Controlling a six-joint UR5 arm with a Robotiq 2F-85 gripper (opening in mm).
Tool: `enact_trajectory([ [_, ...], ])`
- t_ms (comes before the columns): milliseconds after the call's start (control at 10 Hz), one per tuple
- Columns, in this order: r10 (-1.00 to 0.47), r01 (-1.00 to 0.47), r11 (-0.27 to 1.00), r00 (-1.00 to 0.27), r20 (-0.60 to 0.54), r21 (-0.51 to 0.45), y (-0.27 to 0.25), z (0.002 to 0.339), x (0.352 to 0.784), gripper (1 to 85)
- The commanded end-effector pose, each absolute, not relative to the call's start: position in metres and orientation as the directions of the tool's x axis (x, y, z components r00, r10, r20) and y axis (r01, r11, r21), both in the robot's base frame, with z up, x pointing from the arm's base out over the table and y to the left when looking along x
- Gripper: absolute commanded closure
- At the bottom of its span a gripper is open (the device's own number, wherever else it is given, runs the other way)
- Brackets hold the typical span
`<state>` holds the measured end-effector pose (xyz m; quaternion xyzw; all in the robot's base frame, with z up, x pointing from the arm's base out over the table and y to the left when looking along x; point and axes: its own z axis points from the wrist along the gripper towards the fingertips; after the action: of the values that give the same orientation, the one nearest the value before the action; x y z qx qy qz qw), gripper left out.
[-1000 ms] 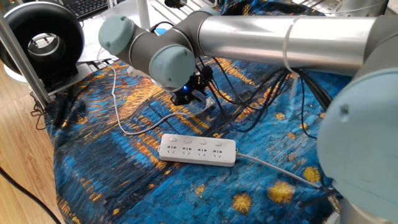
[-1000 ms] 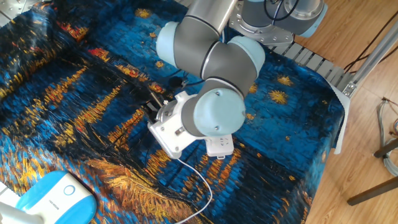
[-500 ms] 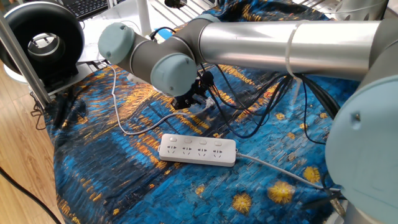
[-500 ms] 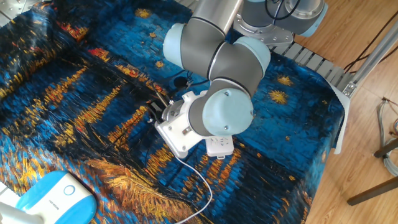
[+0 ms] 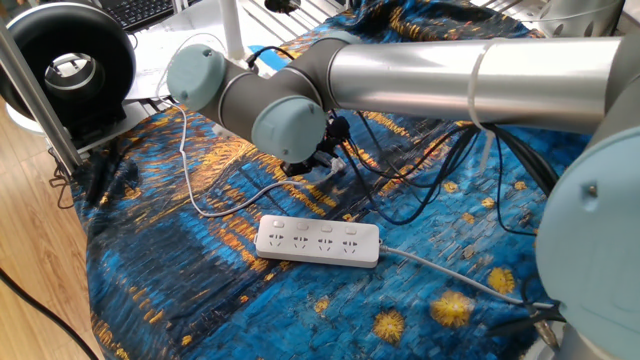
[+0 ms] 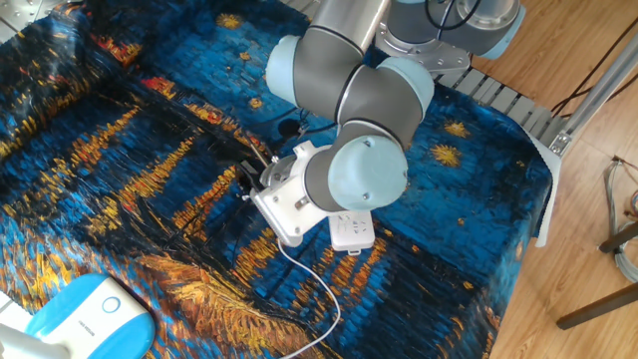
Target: Plug in the power cord of the desk lamp, turn on the socket, and light up the desk lamp
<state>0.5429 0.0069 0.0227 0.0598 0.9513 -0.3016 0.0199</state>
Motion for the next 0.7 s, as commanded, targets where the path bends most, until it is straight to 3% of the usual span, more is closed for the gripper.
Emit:
enact_trajectory([
  [0,0.116,0.135,0.817,-0.991,-0.070,-0.561,0.008,0.024,0.536,58.0],
  [600,0.116,0.152,0.811,-0.988,-0.099,-0.565,0.010,0.015,0.533,58.3],
])
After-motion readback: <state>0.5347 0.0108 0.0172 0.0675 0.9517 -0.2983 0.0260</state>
